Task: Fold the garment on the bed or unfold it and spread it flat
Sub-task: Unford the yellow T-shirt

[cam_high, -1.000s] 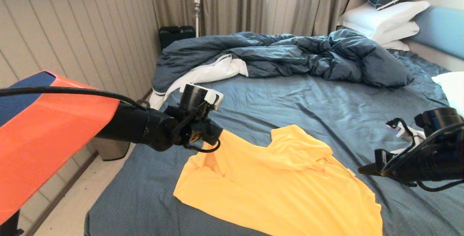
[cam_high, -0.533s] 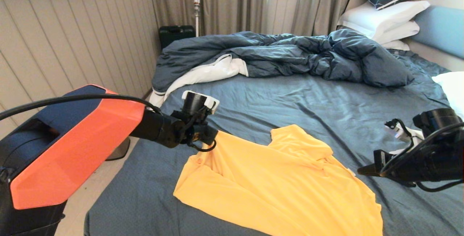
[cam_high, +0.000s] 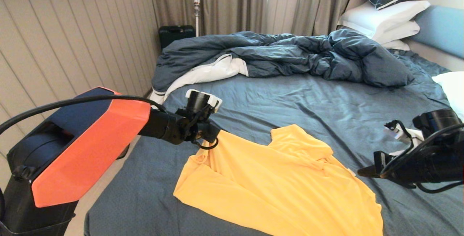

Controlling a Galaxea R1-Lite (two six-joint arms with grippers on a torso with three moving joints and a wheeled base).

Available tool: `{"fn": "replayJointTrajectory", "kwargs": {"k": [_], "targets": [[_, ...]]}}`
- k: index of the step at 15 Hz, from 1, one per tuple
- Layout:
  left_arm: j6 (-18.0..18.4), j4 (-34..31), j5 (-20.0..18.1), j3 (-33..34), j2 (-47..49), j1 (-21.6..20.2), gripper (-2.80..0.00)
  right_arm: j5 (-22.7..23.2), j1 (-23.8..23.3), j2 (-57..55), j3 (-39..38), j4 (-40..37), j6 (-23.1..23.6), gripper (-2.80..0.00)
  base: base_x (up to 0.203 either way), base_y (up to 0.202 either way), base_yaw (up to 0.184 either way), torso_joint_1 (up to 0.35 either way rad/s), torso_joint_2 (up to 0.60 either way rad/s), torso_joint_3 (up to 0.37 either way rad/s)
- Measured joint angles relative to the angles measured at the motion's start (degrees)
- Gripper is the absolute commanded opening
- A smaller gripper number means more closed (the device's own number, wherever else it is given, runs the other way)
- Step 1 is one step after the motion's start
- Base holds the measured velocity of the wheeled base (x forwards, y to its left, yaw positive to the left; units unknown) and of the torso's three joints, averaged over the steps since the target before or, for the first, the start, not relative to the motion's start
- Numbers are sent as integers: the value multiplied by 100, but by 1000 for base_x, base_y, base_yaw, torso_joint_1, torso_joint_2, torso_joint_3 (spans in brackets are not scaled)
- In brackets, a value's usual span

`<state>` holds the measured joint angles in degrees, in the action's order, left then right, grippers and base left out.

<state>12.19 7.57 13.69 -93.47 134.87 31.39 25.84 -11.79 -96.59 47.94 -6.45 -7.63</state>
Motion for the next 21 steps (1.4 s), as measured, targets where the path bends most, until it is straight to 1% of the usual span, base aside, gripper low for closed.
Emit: {"fn": "replayJointTrajectory", "kwargs": {"k": [2, 3, 6, 9, 10, 12, 13, 15, 17, 19, 21], "targets": [[126, 3, 16, -117, 51, 9, -280, -2, 0, 0, -34, 74, 0, -280, 0, 0, 0, 0, 0, 0], [131, 11, 25, -132, 71, 11, 0, -5, 0, -2, -71, 162, 2, -280, 0, 0, 0, 0, 0, 0], [115, 34, 30, -151, 108, 11, 0, -7, 0, -10, -137, 276, 0, -280, 0, 0, 0, 0, 0, 0], [51, 53, 30, -35, 50, 16, 0, -7, 0, -11, -156, 279, 0, -280, 0, 0, 0, 0, 0, 0], [38, 59, 28, 54, -30, 17, 0, -7, 0, -11, -161, 279, 0, -280, 0, 0, 0, 0, 0, 0], [22, 66, 23, 474, -260, 24, 0, -10, 0, -11, -172, 284, 0, -280, 0, 0, 0, 0, 0, 0], [15, 112, 23, 757, -393, 39, -280, -13, 0, -11, -186, 286, 2, -280, 0, 0, 0, 0, 0, 0], [-9, 316, 15, 1329, -705, 109, -280, -16, 0, -11, -195, 286, 2, -280, 0, 0, 0, 0, 0, 0], [-23, 557, 12, 1863, -1016, 285, -280, -22, 7, -11, -208, 287, 0, -280, 0, 0, 0, 0, 0, 0], [-87, 696, 15, 2219, -1237, 574, -280, -32, 9, -11, -225, 297, 2, -280, 0, 0, 0, 0, 0, 0], [-158, 723, 15, 2371, -1329, 808, -280, -33, 9, -10, -230, 297, 2, -280, 0, 0, 0, 0, 0, 0]]}}
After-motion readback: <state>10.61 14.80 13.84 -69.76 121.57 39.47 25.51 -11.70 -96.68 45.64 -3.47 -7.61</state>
